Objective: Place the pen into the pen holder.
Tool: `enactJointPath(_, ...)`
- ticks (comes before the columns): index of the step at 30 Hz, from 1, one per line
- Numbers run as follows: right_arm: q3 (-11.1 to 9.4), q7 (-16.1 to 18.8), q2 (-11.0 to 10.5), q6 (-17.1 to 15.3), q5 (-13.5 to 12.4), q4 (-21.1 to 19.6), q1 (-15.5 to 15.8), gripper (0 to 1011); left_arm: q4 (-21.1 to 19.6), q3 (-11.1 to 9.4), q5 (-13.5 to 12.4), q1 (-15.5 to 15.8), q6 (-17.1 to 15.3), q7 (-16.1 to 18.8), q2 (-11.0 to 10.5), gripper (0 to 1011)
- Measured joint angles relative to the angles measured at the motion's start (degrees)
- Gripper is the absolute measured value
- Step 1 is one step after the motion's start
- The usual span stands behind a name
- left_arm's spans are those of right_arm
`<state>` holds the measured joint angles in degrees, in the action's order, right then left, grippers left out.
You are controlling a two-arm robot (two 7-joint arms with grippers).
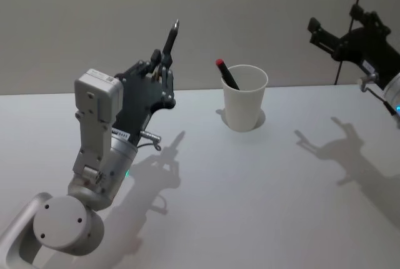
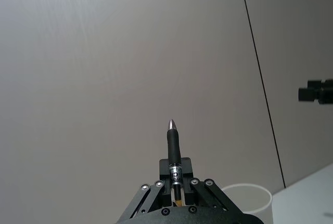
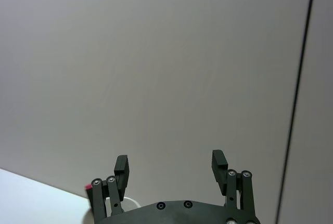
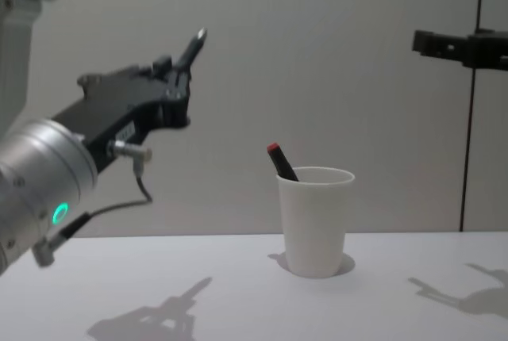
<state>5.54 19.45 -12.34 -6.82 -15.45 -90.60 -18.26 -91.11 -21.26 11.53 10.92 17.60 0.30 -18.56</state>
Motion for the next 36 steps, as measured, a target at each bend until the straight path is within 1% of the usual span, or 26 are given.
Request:
enactJointPath(1,0.1,0.7,0.1,-0.8,-1.0,-0.1,-0.1,1002,0.1,0.0,-0.1,0.1,0.8,0.0,0.1,121)
enactJointPath(2,0.1,1.1,0.1,-1.3,-1.5,-0.2,-0.2,1002,0.2,0.1,-0.3,0.4,2.0,-0.1,0.3,121)
enactJointPath(4,0.2,1.8,0.3,-2.1,-2.5,-0.2,-0.4,1002,0.4,0.2,-0.4,0.7,3.2,-0.1,0.5,121)
enactJointPath(5,0.3,2.6,0.4,-3.2,-3.7,-0.3,-0.5,1002,0.6,0.4,-0.6,1.0,4.5,-0.2,0.8,121)
enactJointPath(6,0.4,2.9,0.5,-3.6,-4.2,-0.3,-0.6,1002,0.8,0.4,-0.7,1.1,5.3,-0.2,0.9,121)
enactJointPath(7,0.5,3.7,0.6,-4.7,-5.4,-0.3,-0.8,1002,0.9,0.5,-0.8,1.3,5.9,-0.2,1.0,121)
enactJointPath(8,0.5,3.7,0.6,-4.7,-5.4,-0.3,-0.8,1002,1.2,0.6,-1.0,1.7,7.2,-0.2,1.3,120)
enactJointPath(10,0.7,5.0,0.9,-6.7,-7.3,-0.3,-1.2,1002,1.4,0.7,-1.1,2.0,8.7,-0.3,1.5,121)
enactJointPath(13,0.9,6.1,1.1,-8.4,-9.0,-0.3,-1.5,1002,2.2,1.0,-1.5,2.8,11.8,-0.3,2.1,121)
enactJointPath(15,1.2,7.0,1.3,-9.9,-10.6,-0.3,-1.8,1002,2.5,1.1,-1.5,3.1,12.8,-0.4,2.3,120)
enactJointPath(16,1.2,7.3,1.4,-10.4,-11.0,-0.2,-1.9,1002,2.6,1.2,-1.5,3.2,13.2,-0.4,2.4,121)
enactJointPath(17,1.4,8.0,1.6,-11.6,-12.1,-0.1,-2.1,1002,2.7,1.2,-1.6,3.4,13.6,-0.5,2.6,120)
enactJointPath(18,1.4,8.0,1.6,-11.6,-12.1,-0.1,-2.1,1002,2.9,1.3,-1.6,3.6,14.4,-0.5,2.7,120)
enactJointPath(20,1.7,9.1,2.0,-13.8,-14.2,0.1,-2.6,1002,3.0,1.4,-1.6,3.8,15.1,-0.6,2.9,121)
enactJointPath(21,1.8,9.3,2.0,-14.1,-14.5,0.2,-2.7,1002,3.1,1.5,-1.5,3.9,15.6,-0.7,3.0,120)
enactJointPath(22,2.0,9.7,2.2,-15.1,-15.5,0.3,-2.9,1002,3.2,1.5,-1.5,4.0,15.9,-0.7,3.1,121)
enactJointPath(27,2.3,10.3,2.5,-16.7,-17.1,0.4,-3.3,1002,3.5,1.8,-1.5,4.5,17.3,-0.9,3.5,120)
enactJointPath(31,2.5,10.2,2.6,-17.0,-18.0,0.1,-3.4,1002,3.7,1.9,-1.4,4.7,18.0,-1.0,3.6,121)
enactJointPath(35,2.5,9.8,2.6,-17.0,-19.4,-0.3,-3.5,1002,3.8,1.9,-1.4,4.8,18.5,-1.0,3.7,121)
enactJointPath(36,2.5,9.7,2.7,-16.9,-20.0,-0.5,-3.6,1002,3.9,2.0,-1.4,4.9,18.7,-1.0,3.8,121)
